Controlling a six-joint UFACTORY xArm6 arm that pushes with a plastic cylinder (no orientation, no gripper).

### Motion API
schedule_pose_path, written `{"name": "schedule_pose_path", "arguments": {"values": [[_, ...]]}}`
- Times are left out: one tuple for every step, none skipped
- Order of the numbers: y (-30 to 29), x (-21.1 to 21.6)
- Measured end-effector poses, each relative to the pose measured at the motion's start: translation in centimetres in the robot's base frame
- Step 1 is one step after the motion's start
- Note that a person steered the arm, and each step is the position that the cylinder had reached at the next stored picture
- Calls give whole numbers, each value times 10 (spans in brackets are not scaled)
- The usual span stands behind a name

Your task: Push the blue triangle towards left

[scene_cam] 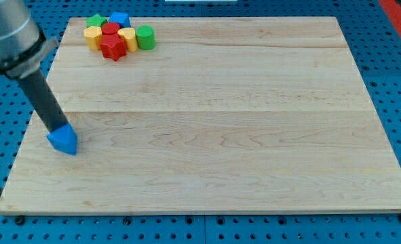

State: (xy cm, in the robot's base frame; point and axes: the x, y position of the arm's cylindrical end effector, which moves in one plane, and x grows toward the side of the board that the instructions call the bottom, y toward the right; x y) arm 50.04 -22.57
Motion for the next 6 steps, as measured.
{"name": "schedule_pose_path", "arguments": {"values": [[5, 10], [58, 7], [78, 40], [63, 49], [60, 29], [48, 7]]}}
